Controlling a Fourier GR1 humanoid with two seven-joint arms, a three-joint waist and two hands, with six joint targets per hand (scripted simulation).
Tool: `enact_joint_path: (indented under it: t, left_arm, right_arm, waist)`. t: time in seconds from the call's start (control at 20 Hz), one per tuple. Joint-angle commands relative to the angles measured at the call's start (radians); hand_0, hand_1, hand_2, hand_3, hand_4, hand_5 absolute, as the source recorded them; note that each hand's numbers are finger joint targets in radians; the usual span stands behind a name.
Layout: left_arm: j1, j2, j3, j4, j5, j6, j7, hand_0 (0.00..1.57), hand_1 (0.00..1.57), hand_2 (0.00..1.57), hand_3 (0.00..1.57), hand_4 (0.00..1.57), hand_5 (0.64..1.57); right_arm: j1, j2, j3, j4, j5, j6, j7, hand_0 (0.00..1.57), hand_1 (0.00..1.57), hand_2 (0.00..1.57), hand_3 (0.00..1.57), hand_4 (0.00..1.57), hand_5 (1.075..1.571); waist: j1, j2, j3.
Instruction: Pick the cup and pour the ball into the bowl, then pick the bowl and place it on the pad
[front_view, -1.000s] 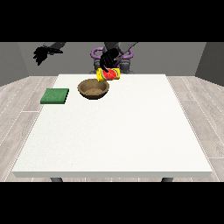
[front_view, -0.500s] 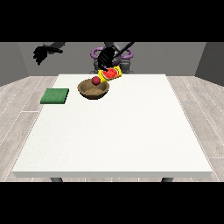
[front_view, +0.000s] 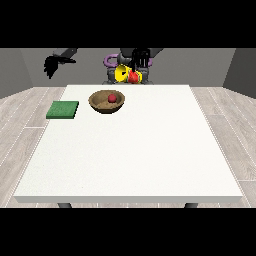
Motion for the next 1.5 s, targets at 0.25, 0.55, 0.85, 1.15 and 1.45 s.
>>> enact_joint_path:
  t: [0.25,0.55,0.85,1.15,1.45]
  left_arm:
    - [0.267,-0.077,0.3,-0.238,0.677,0.218,-0.181,0.0,0.0,0.0,0.0,0.0,1.55]
    - [0.416,-0.078,0.294,-0.385,1.043,0.037,-0.508,0.0,0.0,0.0,0.0,0.0,1.565]
    - [0.481,-0.042,0.345,-0.384,1.12,-0.127,-0.617,0.0,0.0,0.0,0.0,0.0,1.563]
    - [0.497,-0.021,0.354,-0.442,1.116,-0.16,-0.633,0.0,0.0,0.0,0.0,0.0,1.565]
    - [0.504,0.039,0.41,-0.474,1.149,-0.22,-0.662,0.0,0.0,0.0,0.0,0.0,1.565]
  right_arm:
    - [-0.049,0.115,0.056,-0.059,0.021,-0.076,-0.004,0.0,0.0,0.0,0.0,0.3,1.568]
    - [-0.082,0.244,0.107,-0.097,0.107,-0.276,-0.011,0.0,0.0,0.0,0.0,0.21,1.571]
    - [-0.101,0.322,0.133,-0.062,0.128,-0.384,0.024,0.0,0.0,0.0,0.0,0.32,1.569]
    - [-0.187,0.316,0.104,0.147,0.123,-0.414,-0.136,0.0,0.0,0.0,0.0,0.26,1.567]
    - [-0.241,0.25,0.06,0.284,0.082,-0.363,-0.228,0.0,0.0,0.0,0.0,0.2,1.562]
  waist:
    - [-0.016,0.151,-0.0136]
    - [0.082,0.173,0.0032]
    - [0.105,0.16,0.0104]
    - [0.131,0.199,0.0112]
    - [0.132,0.236,0.0112]
